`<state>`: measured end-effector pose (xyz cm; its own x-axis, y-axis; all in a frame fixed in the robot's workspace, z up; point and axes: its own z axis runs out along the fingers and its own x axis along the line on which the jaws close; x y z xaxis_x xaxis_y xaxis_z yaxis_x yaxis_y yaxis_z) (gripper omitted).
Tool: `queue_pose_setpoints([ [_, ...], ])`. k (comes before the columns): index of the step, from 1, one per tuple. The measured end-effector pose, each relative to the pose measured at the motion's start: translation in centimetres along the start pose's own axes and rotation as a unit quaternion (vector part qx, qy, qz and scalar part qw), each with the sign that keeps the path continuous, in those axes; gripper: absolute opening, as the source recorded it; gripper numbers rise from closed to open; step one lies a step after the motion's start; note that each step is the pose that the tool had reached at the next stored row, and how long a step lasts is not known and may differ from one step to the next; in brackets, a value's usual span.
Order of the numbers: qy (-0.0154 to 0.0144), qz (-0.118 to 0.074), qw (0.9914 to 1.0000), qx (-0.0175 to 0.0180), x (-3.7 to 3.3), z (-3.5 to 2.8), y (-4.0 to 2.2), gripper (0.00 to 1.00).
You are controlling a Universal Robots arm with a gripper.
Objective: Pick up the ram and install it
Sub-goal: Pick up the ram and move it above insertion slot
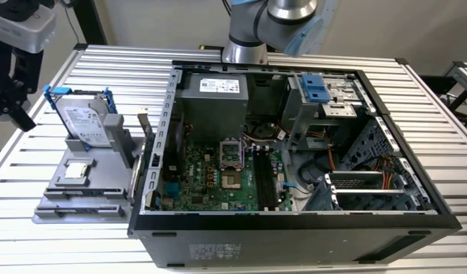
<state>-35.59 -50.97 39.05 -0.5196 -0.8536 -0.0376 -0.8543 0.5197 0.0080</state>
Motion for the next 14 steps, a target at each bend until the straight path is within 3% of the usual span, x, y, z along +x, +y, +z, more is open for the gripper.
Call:
queue_pose_setpoints([
  [3,0.0001,-0.027,0.99963,-0.0009,0.00,0.01,-0.01,0.00],
  [6,0.0000,-0.054,0.99854,-0.0014,0.00,0.00,-0.01,0.00],
  [10,0.0001,-0.091,0.99586,-0.0025,0.00,0.01,-0.01,0.00],
  [14,0.0004,-0.127,0.99193,-0.0038,0.00,0.01,-0.01,0.00],
])
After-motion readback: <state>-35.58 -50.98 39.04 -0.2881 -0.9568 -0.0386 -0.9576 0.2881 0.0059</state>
